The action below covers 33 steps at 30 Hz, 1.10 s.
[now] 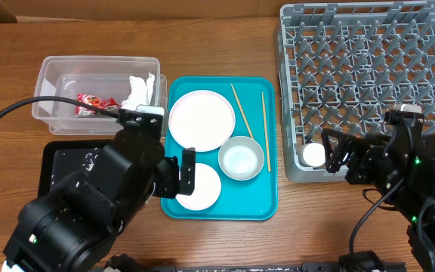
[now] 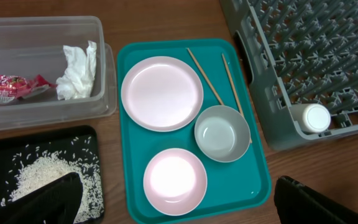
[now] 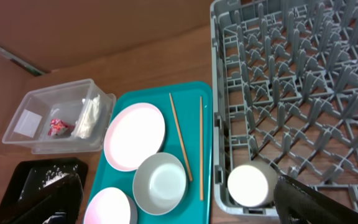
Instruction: Sort waste into correct bins and load items into the dishwasher
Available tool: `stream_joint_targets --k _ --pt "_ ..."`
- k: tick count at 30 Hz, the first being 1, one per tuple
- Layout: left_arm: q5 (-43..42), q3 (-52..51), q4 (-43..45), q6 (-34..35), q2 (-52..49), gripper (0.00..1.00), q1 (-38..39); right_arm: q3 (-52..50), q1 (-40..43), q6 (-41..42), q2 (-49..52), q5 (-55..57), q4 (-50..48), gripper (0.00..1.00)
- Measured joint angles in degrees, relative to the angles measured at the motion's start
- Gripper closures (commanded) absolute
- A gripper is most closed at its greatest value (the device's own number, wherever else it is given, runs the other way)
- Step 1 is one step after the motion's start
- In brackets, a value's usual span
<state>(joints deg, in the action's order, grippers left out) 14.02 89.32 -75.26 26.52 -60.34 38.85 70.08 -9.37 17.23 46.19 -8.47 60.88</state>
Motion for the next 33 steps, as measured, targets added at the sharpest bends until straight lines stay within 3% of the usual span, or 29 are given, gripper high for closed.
stream_joint_targets --k 14,18,24,33 --pt "1.79 -1.05 -1.36 -1.22 1.46 0.00 -2.51 0.00 0.00 -0.15 0.00 0.02 0.28 0.00" --pt "0.55 -8.96 13.60 -4.87 8.00 0.00 -10.49 0.00 0.02 -0.20 -0.02 0.17 0.33 0.00" --pt "-10.34 -30.14 40.04 -16.33 21.66 0.00 -20.92 0.04 0.02 -0.31 0.00 0.37 0.35 0.00" --pt "-21.20 -60.24 61.70 -23.17 39.36 0.00 -25.99 0.07 0.02 -0.35 0.00 0.37 0.35 0.00"
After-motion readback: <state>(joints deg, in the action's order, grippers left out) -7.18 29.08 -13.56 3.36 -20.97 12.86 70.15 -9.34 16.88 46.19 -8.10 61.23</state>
